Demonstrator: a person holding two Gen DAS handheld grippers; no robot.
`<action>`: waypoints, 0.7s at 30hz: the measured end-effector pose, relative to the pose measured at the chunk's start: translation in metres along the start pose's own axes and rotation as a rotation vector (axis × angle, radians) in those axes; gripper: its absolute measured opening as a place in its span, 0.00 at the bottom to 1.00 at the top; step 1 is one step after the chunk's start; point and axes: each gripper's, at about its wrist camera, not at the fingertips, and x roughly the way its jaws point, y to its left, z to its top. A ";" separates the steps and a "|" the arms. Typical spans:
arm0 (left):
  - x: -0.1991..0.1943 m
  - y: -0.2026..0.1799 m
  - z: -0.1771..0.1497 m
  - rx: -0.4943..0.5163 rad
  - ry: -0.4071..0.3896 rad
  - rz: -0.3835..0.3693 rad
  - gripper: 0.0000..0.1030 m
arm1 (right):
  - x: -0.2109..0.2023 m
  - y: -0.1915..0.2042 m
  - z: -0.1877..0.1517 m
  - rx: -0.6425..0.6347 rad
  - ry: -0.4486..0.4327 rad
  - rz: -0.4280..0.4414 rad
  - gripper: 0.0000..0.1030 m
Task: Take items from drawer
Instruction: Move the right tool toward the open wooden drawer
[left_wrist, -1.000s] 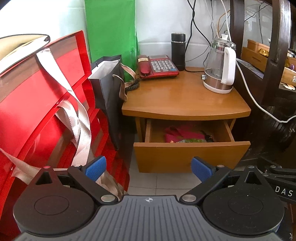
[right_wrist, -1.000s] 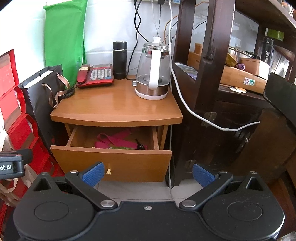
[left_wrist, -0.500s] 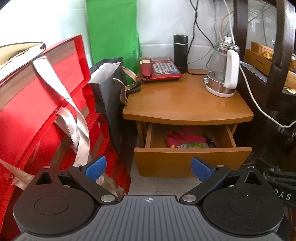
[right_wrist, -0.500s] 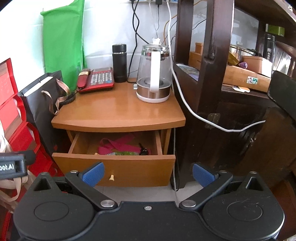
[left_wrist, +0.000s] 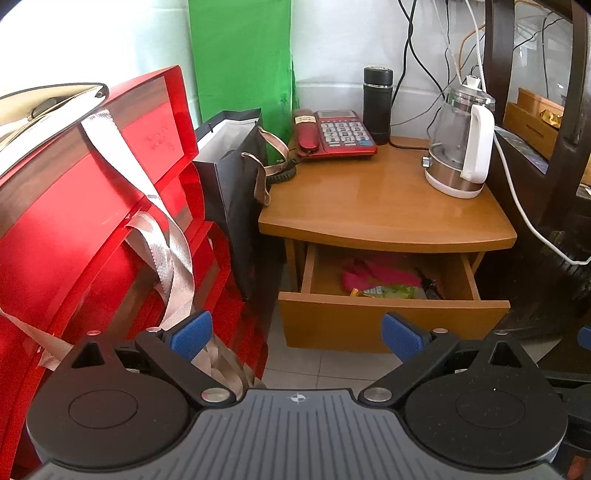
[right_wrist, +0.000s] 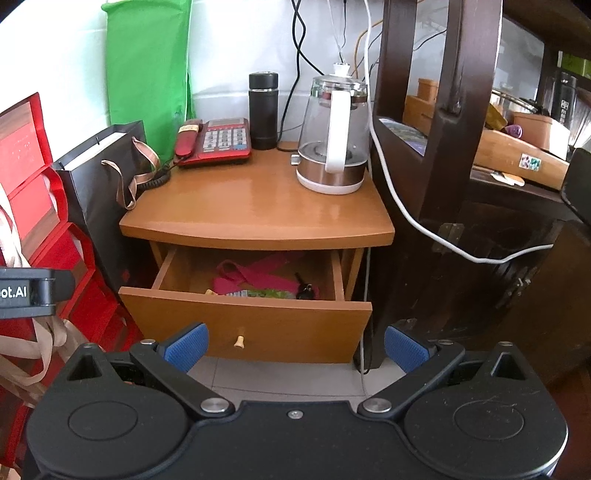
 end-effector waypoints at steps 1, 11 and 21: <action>0.000 0.000 0.000 0.000 0.002 -0.002 0.98 | 0.001 0.000 0.000 0.000 0.005 -0.001 0.99; 0.003 -0.004 0.003 -0.001 0.017 -0.006 0.98 | 0.013 0.000 -0.002 -0.006 0.057 -0.037 0.99; 0.010 -0.006 0.005 0.010 0.032 0.007 0.98 | 0.026 0.001 -0.003 -0.009 0.097 -0.047 0.99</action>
